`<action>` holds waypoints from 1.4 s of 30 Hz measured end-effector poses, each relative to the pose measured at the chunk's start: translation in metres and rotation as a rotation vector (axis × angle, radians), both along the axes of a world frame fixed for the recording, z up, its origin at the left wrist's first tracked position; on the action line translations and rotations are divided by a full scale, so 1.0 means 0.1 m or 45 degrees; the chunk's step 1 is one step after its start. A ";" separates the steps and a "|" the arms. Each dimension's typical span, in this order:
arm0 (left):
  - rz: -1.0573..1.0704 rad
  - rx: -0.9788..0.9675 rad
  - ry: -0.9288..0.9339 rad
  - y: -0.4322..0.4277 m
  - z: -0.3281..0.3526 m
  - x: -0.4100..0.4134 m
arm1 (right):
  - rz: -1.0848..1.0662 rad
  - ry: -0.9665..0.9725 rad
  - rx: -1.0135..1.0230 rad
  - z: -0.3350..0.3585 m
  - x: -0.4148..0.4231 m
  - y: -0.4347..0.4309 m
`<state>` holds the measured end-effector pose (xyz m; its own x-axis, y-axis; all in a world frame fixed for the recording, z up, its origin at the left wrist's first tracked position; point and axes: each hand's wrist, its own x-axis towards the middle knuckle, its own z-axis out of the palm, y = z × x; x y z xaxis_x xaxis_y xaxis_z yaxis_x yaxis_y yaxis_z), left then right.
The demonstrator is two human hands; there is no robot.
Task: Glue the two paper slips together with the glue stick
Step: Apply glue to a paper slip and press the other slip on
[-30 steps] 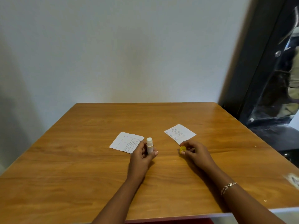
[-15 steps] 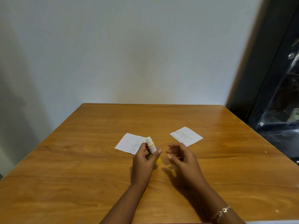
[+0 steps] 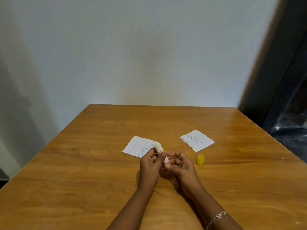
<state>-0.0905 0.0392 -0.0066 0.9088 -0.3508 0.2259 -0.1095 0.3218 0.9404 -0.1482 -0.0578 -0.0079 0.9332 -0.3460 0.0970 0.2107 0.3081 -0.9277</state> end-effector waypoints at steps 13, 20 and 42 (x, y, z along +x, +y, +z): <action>-0.067 -0.094 0.102 0.02 0.04 0.04 | 0.138 0.093 -0.064 -0.01 0.00 -0.07; -0.203 -0.131 0.186 0.04 0.05 0.07 | 0.169 0.029 0.039 0.03 -0.03 -0.07; -0.098 -0.077 0.154 0.00 0.04 0.06 | 0.075 0.163 -0.217 0.06 -0.04 0.02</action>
